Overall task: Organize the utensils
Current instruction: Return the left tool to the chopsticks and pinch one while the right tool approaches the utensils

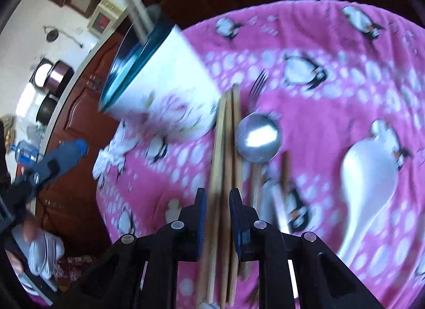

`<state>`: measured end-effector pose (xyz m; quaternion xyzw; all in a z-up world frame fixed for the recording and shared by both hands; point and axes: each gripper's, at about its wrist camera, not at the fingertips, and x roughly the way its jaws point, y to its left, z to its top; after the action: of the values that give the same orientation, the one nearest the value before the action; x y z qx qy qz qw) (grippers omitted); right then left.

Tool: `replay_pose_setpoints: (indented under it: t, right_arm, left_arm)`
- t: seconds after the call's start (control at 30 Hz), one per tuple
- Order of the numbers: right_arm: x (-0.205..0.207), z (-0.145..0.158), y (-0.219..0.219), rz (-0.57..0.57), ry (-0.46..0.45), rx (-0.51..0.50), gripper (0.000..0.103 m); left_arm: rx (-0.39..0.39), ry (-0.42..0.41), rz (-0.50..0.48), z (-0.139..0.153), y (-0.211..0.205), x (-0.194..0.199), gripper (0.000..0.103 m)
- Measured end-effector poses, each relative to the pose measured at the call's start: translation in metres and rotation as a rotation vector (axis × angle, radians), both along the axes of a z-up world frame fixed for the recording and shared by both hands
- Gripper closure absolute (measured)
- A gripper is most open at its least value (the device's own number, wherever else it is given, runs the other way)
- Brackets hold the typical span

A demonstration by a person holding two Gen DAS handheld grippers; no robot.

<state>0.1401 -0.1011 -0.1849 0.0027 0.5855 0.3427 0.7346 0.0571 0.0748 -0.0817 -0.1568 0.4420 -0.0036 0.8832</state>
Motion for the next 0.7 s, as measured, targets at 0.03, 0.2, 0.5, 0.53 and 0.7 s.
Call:
replay_pose_setpoints:
  t: [0.03, 0.2, 0.5, 0.53, 0.7]
  right_arm:
    - [-0.004, 0.001, -0.002, 0.007, 0.002, 0.000, 0.086]
    - [-0.013, 0.013, -0.021, -0.021, -0.040, -0.015, 0.086]
    - [0.000, 0.011, -0.055, -0.115, -0.048, -0.026, 0.086]
    - [0.001, 0.013, -0.055, -0.113, -0.054, -0.031, 0.085]
    - [0.006, 0.019, -0.062, -0.117, -0.062, -0.029, 0.085]
  left_arm:
    - [0.002, 0.003, -0.003, -0.002, 0.000, -0.001, 0.059]
    - [-0.017, 0.046, -0.007, -0.020, -0.002, 0.001, 0.059]
    - [-0.054, 0.115, -0.032, -0.066, -0.031, 0.017, 0.061]
    - [-0.048, 0.122, -0.025, -0.070, -0.032, 0.021, 0.062]
    - [-0.059, 0.165, -0.018, -0.091, -0.038, 0.036, 0.075]
